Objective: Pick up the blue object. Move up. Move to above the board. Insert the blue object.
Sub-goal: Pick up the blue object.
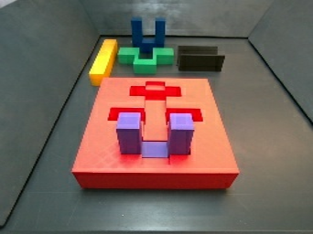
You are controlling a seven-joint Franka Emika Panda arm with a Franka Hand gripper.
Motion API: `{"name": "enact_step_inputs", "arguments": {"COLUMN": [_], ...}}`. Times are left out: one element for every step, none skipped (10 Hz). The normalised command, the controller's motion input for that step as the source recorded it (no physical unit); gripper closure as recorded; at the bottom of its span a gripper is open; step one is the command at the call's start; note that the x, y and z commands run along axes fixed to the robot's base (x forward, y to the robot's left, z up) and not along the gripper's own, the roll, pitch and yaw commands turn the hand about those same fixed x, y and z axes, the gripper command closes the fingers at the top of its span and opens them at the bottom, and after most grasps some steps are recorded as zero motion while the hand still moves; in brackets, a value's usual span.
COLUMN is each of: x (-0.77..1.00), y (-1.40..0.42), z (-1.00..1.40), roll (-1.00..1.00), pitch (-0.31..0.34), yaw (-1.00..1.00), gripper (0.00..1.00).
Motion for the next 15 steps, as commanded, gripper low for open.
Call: {"name": "enact_step_inputs", "arguments": {"x": [0.73,0.81,0.33,0.29,0.35,0.43,0.33,0.13,0.0,-0.09,-0.24,-0.12,0.0,0.0,0.0], "y": [0.14,0.35,0.67,0.65,0.57,0.18,0.0,-0.01,0.0,0.0,0.0,-0.03,-0.08,-0.05,-0.01], "z": [-0.33,-0.33,-0.49,-0.47,-0.44,-0.58,-0.51,-0.43,-0.38,-0.29,-0.15,-0.09,-0.28,-0.33,-0.31], "roll": [0.32,0.33,0.27,0.29,0.33,0.3,0.15,0.02,0.0,0.09,0.12,0.07,0.06,0.09,0.1], "pitch": [0.001,0.0,-0.031,-0.031,-0.011,0.0,-0.019,-0.046,-0.039,0.0,0.009,0.0,0.0,0.0,0.0], "yaw": [0.0,0.0,-0.09,-0.11,-0.1,0.0,0.02,0.08,0.0,0.0,-0.09,-0.07,0.0,0.0,0.0], "gripper": [0.0,0.0,0.0,0.0,0.0,0.0,0.0,0.0,0.0,0.0,0.0,0.0,0.0,0.0,0.0]}}
